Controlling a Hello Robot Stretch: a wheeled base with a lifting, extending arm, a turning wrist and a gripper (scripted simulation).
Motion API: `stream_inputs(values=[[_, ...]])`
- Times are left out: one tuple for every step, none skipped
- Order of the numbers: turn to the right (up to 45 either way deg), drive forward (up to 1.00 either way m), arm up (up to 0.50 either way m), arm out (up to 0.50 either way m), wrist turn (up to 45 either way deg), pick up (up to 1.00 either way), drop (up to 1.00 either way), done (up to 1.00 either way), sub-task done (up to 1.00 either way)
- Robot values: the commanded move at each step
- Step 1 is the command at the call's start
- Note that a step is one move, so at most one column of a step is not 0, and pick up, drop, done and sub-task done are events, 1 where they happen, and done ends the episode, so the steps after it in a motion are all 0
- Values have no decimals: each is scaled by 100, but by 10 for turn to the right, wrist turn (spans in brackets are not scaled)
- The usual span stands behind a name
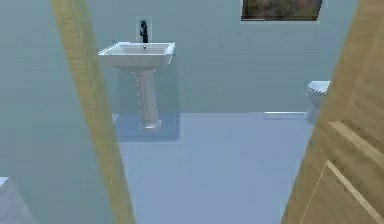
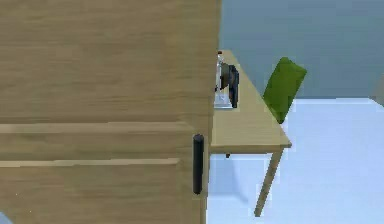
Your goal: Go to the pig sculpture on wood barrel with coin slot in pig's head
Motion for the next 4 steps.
stream_inputs(values=[[0,100,0,0,0,0,0,0,0],[-240,0,0,0,0,0,0,0,0],[0,10,0,0,0,0,0,0,0],[-450,0,0,0,0,0,0,0,0]])
